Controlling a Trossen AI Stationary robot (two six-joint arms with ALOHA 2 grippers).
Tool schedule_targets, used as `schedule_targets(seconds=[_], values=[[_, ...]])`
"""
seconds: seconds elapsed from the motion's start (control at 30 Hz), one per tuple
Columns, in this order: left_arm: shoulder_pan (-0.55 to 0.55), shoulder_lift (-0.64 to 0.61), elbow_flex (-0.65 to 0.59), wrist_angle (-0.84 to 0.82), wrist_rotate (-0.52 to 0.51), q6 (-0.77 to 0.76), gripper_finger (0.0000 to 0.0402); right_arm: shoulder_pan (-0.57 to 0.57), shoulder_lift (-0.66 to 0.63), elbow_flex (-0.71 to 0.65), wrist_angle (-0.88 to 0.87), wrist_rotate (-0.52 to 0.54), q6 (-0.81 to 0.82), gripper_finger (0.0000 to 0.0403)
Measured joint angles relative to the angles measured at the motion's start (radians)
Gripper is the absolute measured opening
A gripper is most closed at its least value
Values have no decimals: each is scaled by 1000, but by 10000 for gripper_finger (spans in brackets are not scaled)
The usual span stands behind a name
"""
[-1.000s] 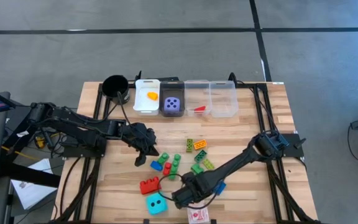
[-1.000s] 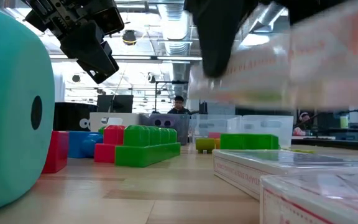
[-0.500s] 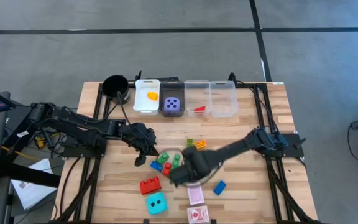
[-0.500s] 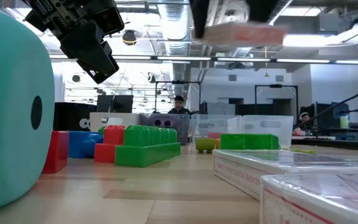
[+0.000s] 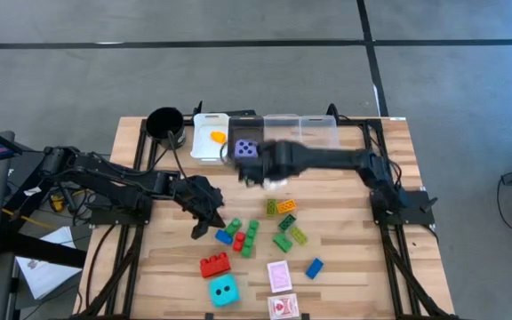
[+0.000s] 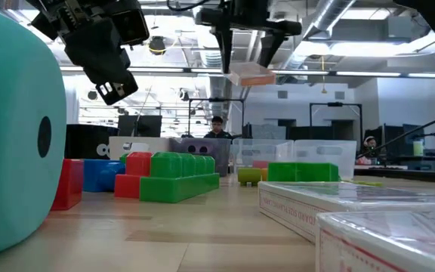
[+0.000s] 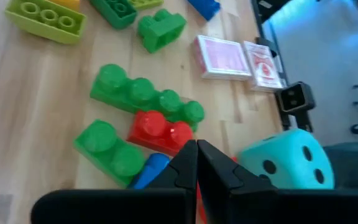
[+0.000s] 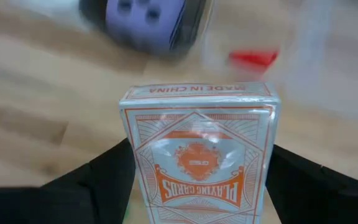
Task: Pick & Place Toys
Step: Put the orange deck of cards into the right transparent bin
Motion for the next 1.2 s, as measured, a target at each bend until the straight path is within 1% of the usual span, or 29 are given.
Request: schedule_targets(seconds=[0.1, 0.13, 0.2, 0.3, 0.43, 0.57, 0.67, 0.7, 0.77, 0.8, 0.87, 0.93, 1.0, 1.07, 1.13, 1.2], values=[[0, 0, 0, 1, 1, 0, 0, -70, -32, 0, 0, 65, -92, 297], [0, 0, 0, 4, 1, 0, 0, -92, -42, 0, 1, 103, -129, 297], [0, 0, 0, 4, -10, 5, 0, -136, -64, 1, 1, 184, -188, 297], [0, 0, 0, 6, -55, -2, 0, -186, -88, 0, 0, 324, -282, 297], [12, 0, 0, 22, -134, -71, 0, -239, -131, 0, 0, 514, -383, 297], [48, 0, 0, 32, -201, -96, 0, -285, -170, -25, -1, 701, -414, 297], [74, 0, 0, 47, -212, -126, 0, -317, -216, -76, 0, 774, -414, 297], [83, 0, 0, 52, -214, -139, 0, -329, -231, -107, 0, 784, -403, 297], [97, 0, 0, 63, -215, -153, 0, -357, -266, -186, 2, 773, -370, 297], [103, 0, 0, 68, -216, -154, 0, -370, -285, -234, 1, 752, -348, 297], [113, 0, 0, 76, -216, -156, 0, -393, -329, -346, 18, 695, -296, 297], [125, 0, 0, 86, -215, -156, 0, -409, -380, -471, 73, 618, -288, 297], [137, 0, 0, 88, -215, -156, 0, -411, -428, -590, 200, 524, -323, 297], [148, 0, 0, 90, -215, -156, 0, -413, -471, -695, 364, 406, -376, 297], [157, 0, 0, 89, -215, -157, 0, -427, -504, -781, 519, 297, -419, 297], [163, 0, 0, 90, -215, -157, 0, -448, -511, -839, 601, 215, -428, 297]])
